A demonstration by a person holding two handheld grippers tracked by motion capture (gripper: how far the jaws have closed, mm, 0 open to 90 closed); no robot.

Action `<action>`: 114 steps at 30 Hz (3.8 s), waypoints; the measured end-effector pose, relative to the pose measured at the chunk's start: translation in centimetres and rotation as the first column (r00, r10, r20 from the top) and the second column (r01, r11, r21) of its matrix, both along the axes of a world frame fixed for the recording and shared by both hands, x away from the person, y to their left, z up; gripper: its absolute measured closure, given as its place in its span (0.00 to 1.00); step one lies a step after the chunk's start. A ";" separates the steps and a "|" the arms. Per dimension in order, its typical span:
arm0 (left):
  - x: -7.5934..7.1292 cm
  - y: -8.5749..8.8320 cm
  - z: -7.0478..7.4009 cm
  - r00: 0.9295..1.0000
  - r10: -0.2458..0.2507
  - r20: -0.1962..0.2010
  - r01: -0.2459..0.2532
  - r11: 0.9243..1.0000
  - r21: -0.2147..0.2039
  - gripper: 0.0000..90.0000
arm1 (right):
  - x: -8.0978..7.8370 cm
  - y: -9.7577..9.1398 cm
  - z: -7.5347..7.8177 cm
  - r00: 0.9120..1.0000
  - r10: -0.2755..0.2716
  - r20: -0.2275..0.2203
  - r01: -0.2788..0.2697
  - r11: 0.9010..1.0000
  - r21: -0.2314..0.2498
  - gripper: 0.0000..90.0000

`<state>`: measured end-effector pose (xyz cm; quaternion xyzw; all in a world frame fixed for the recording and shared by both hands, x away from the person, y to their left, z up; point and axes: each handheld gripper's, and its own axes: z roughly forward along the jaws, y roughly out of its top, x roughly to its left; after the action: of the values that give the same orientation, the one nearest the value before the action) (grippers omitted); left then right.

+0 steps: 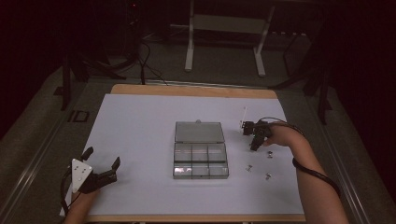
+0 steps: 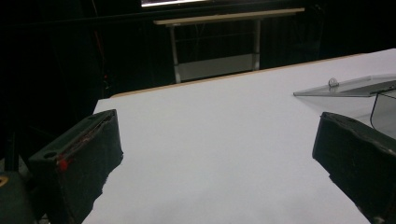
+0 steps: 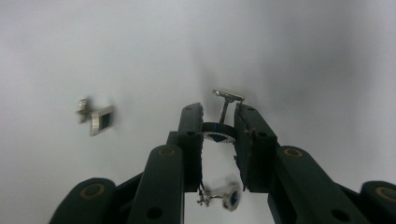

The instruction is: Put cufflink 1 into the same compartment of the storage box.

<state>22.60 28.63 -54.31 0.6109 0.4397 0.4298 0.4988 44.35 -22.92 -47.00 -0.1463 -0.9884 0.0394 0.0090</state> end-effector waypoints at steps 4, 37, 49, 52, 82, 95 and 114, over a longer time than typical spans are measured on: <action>0.0 0.0 0.0 1.000 0.000 0.000 0.000 1.000 0.000 0.03 | -0.8 0.9 1.0 0.999 0.049 0.006 -0.049 0.999 0.008 0.81; 0.0 0.0 0.0 1.000 -0.005 0.003 0.005 1.000 -0.001 0.03 | -5.9 12.0 6.6 0.938 0.345 0.025 -0.346 0.937 0.042 0.81; -0.1 0.0 0.0 1.000 -0.007 0.006 0.007 1.000 0.000 0.03 | -7.8 16.6 6.2 0.888 0.459 0.035 -0.460 0.886 0.054 0.81; -0.1 0.0 0.0 1.000 -0.009 0.007 0.009 1.000 -0.002 0.03 | -8.2 17.9 5.7 0.869 0.492 0.052 -0.495 0.866 0.075 0.81; -0.1 0.1 0.0 1.000 -0.017 0.010 0.017 1.000 -0.001 0.03 | -5.0 21.7 -2.8 0.887 0.437 0.151 -0.462 0.843 0.276 0.81; -0.1 0.0 0.0 1.000 -0.019 0.011 0.019 1.000 0.001 0.03 | -4.8 21.5 -0.3 0.902 0.414 0.123 -0.431 0.873 0.227 0.68; -0.1 0.0 0.0 1.000 -0.017 0.012 0.017 1.000 0.001 0.03 | -5.9 14.3 3.9 0.924 0.378 0.067 -0.383 0.917 0.112 0.65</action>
<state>22.49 28.67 -54.35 0.6122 0.4314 0.4293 0.5048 38.42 -8.57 -43.10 0.0485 -0.9985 -0.0236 -0.0115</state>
